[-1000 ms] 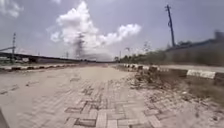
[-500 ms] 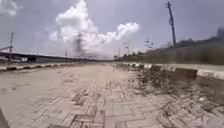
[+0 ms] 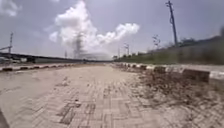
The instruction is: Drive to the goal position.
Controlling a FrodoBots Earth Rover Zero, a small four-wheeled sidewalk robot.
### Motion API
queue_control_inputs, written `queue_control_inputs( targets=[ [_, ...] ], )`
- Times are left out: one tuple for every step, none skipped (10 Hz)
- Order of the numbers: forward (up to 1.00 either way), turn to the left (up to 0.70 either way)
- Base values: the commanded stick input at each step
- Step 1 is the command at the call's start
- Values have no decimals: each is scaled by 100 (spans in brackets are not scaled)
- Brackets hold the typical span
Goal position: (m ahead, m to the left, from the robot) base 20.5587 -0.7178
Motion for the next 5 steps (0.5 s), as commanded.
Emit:
queue_control_inputs(
  targets=[
    [100,0],
    [100,0],
    [100,0],
    [100,0],
    [100,0]
  ],
)
